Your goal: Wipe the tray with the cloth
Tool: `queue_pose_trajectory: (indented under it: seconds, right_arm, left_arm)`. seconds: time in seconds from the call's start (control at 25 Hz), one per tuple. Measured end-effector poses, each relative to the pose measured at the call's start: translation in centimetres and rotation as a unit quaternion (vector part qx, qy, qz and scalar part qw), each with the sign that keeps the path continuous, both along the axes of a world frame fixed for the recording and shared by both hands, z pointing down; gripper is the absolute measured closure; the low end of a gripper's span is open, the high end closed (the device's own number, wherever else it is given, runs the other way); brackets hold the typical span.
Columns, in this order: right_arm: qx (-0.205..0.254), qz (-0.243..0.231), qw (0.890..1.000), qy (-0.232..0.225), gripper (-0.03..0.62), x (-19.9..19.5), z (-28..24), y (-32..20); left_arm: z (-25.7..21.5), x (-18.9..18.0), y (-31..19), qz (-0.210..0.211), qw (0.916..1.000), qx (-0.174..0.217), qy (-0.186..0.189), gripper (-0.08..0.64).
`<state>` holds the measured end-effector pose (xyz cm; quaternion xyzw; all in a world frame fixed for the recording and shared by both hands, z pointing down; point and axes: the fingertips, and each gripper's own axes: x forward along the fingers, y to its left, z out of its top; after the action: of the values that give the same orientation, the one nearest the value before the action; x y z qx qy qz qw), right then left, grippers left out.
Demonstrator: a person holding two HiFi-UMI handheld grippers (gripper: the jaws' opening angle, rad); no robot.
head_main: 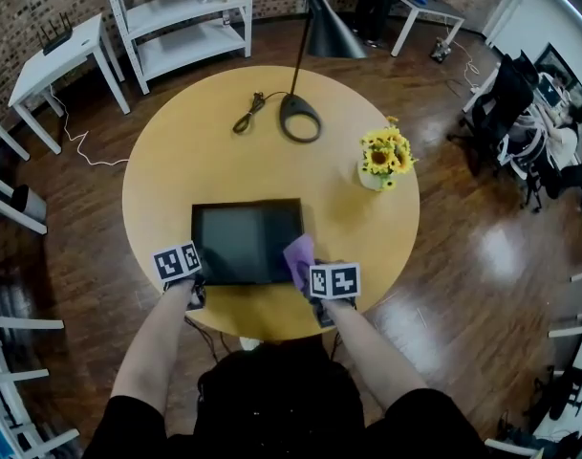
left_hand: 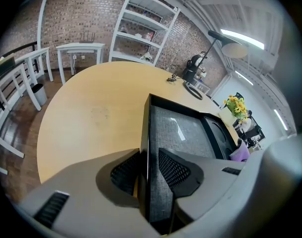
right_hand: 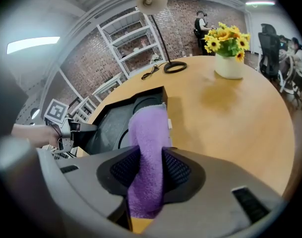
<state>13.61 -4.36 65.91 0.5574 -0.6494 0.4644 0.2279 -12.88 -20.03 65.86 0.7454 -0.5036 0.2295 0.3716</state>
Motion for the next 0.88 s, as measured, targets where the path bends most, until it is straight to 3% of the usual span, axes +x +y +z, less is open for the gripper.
queue_pose_trajectory:
  seconds: [0.44,0.72,0.88]
  right_arm:
    - [-0.003,-0.084,0.995,0.056,0.471,2.3,-0.5,-4.0]
    - [0.006,-0.170,0.983,0.073,0.471,3.3,-0.6,-8.9]
    - [0.010,-0.237,0.968,0.084,0.468,3.1,-0.7,-12.1]
  left_arm:
    - [0.2,-1.1,4.4,-0.059,0.9968,-0.044,0.031,0.508]
    - [0.4,-0.4,8.7,-0.141,0.9867,-0.070,0.043,0.488]
    - [0.7,1.0,11.9,-0.192,0.9739,-0.096,0.072,0.472]
